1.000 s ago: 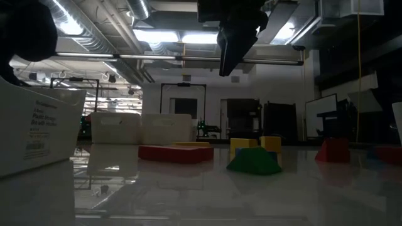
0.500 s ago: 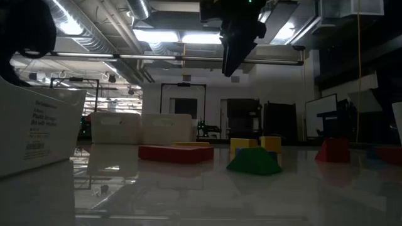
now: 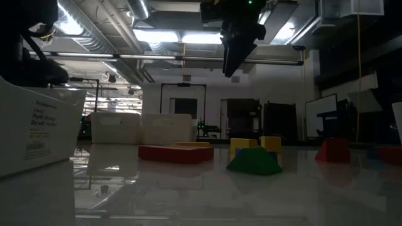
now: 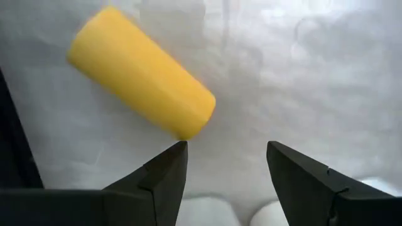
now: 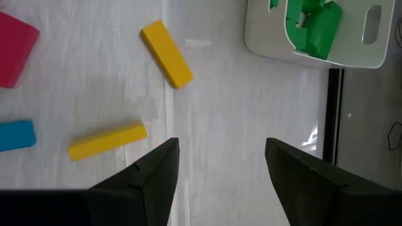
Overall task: Sort blocks
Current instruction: Put the yellow block into the bottom right white bin
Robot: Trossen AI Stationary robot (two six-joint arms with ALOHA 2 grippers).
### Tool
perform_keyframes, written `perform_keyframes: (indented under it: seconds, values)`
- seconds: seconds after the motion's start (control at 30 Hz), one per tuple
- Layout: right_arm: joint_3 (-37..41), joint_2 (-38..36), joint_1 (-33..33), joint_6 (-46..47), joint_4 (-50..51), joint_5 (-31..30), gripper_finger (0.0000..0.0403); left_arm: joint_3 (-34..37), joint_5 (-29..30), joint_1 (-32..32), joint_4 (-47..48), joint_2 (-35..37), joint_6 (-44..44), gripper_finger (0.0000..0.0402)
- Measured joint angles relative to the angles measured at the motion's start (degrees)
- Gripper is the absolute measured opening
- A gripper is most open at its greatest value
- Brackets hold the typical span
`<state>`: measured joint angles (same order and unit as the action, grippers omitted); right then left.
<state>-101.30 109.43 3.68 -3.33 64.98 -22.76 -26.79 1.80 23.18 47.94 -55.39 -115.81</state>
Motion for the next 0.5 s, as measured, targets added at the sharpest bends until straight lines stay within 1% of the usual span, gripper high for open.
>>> perform_keyframes:
  seconds: [0.07,0.17,0.37,0.5]
  values:
    - [0.00,-0.02,0.03,0.00,-0.01,0.00,0.0234,-0.02,1.20,-0.01,1.82,0.28,-1.86,0.0208]
    - [0.00,-0.05,0.03,0.02,0.05,0.01,0.0234,0.01,1.32,0.00,5.80,0.19,-4.01,0.0208]
    - [0.00,-0.07,0.05,0.04,0.49,0.26,0.0234,0.13,4.35,0.00,5.79,0.15,-5.65,0.0208]
    - [0.00,-0.07,0.05,0.04,0.97,0.26,0.0234,0.15,8.57,-0.38,5.63,0.17,-6.76,0.0208]
